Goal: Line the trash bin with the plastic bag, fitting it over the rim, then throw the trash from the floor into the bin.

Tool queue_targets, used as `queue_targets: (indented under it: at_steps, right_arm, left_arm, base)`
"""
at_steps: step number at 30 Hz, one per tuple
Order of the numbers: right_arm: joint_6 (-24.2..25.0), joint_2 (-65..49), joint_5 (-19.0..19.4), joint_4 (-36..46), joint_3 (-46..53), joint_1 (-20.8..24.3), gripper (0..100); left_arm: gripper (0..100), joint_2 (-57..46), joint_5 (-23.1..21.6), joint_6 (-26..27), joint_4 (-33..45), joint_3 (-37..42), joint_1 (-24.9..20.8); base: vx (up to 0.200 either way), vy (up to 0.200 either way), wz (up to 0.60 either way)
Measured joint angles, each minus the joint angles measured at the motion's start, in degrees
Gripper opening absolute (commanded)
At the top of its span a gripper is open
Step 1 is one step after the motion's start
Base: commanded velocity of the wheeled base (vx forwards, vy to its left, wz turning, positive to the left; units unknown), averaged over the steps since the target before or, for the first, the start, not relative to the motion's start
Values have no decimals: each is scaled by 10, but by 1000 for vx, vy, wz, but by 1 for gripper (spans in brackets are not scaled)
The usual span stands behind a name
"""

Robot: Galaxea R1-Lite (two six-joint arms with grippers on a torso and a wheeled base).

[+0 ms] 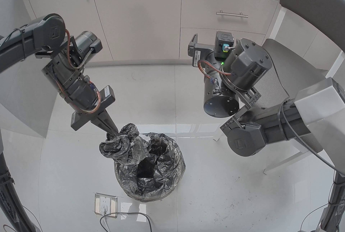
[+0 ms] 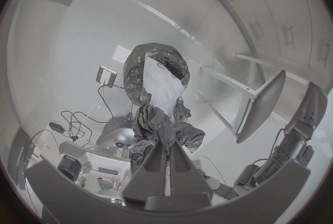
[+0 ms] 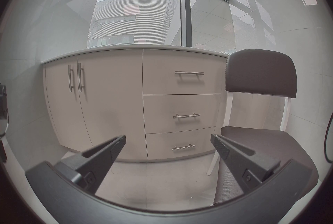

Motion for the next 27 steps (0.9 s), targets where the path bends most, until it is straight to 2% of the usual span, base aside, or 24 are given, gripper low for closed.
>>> queue_targets:
  at_steps: [27]
  right_arm:
    - [0,-1,2,1,0,0,100]
  left_arm:
    - [0,87,6,0,3,0,-46]
  base:
    - [0,0,0]
